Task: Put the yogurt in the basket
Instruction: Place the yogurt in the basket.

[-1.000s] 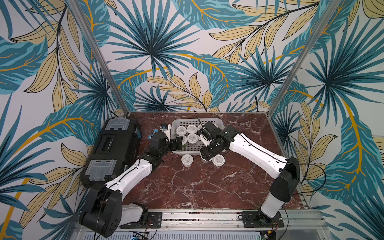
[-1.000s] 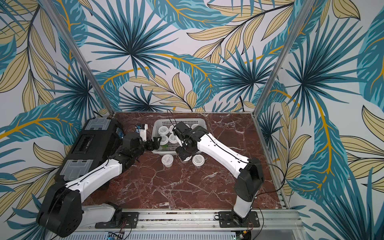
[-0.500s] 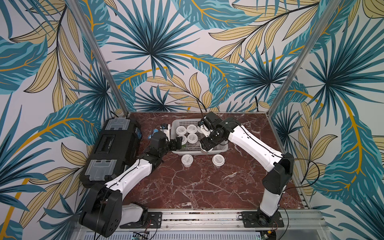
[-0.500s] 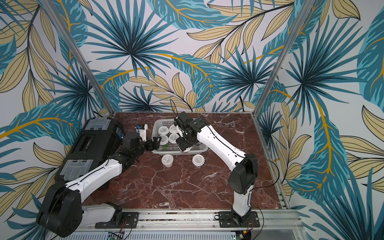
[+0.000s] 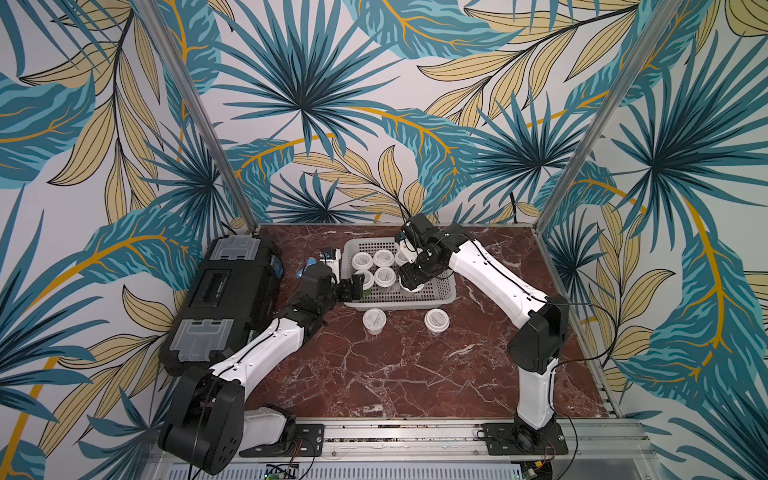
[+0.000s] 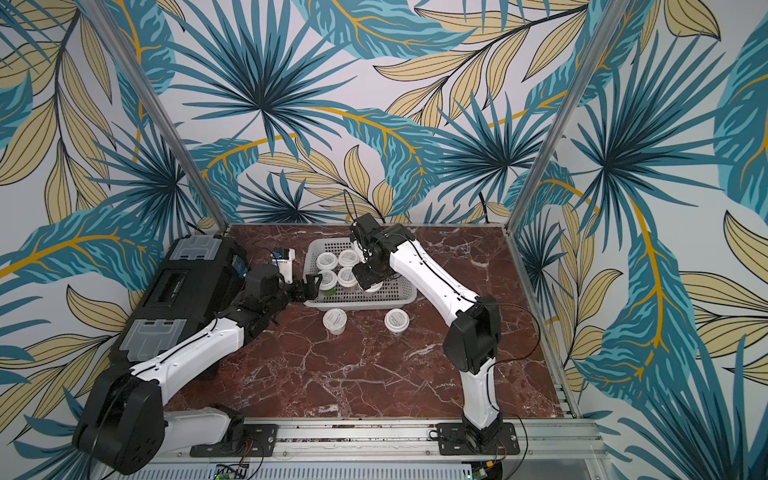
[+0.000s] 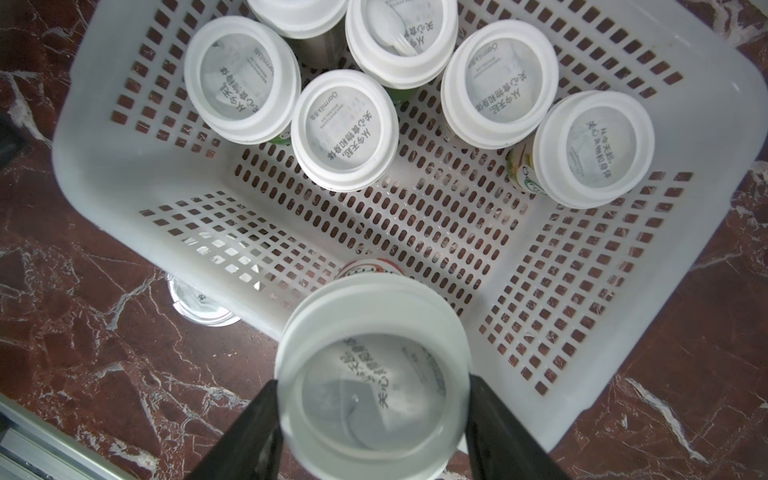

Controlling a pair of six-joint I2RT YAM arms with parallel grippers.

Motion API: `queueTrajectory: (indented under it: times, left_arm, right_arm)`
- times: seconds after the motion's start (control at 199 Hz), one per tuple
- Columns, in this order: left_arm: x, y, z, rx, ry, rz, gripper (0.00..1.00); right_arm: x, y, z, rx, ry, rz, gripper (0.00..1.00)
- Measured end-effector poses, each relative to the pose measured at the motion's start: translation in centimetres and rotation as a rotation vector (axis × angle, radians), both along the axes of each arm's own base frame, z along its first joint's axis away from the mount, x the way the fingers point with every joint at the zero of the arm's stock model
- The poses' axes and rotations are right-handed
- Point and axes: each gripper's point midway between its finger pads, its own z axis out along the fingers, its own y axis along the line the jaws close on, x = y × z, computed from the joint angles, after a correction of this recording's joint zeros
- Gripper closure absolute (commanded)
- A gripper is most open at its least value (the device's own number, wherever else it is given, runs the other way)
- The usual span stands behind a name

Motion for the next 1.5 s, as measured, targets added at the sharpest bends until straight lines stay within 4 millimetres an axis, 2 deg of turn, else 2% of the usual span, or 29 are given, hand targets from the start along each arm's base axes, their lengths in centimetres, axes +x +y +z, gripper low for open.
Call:
queueTrajectory:
  times: [0.161, 0.423, 0.564, 0.689, 0.8, 0.996, 1.243, 1.505]
  left_arm:
    - [0.0, 0.0, 0.0, 0.0, 0.002, 0.0, 0.07]
    - [0.0, 0.0, -0.1, 0.001, 0.003, -0.001, 0.07]
    - [-0.1, 0.0, -0.1, 0.0, 0.003, -0.003, 0.07]
    - [-0.1, 0.0, -0.1, 0.0, 0.004, -0.003, 0.05]
    - [-0.1, 0.0, -0.1, -0.001, 0.004, -0.003, 0.0]
    - [-0.1, 0.0, -0.1, 0.0, 0.005, -0.003, 0.0]
    - [-0.1, 0.0, -0.1, 0.0, 0.004, -0.003, 0.0]
    - [-0.1, 0.0, -0.1, 0.0, 0.005, -0.003, 0.0]
  right_arm:
    - [1.4, -0.3, -0.6, 0.0, 0.0, -0.018, 0.34]
    - [3.3, -0.8, 0.5, 0.031, -0.04, -0.044, 0.34]
    - [4.2, -0.6, -0.7, 0.026, -0.034, -0.047, 0.34]
    - [4.5, -0.3, -2.1, 0.018, -0.013, -0.045, 0.34]
    - [4.7, 0.0, -2.3, 0.028, -0.015, -0.043, 0.35]
    - [5.2, 0.4, -2.7, 0.035, -0.023, -0.042, 0.35]
    - [5.6, 0.4, -4.1, 0.019, -0.011, -0.046, 0.35]
    - [6.0, 0.1, -4.2, 0.009, -0.022, -0.056, 0.35]
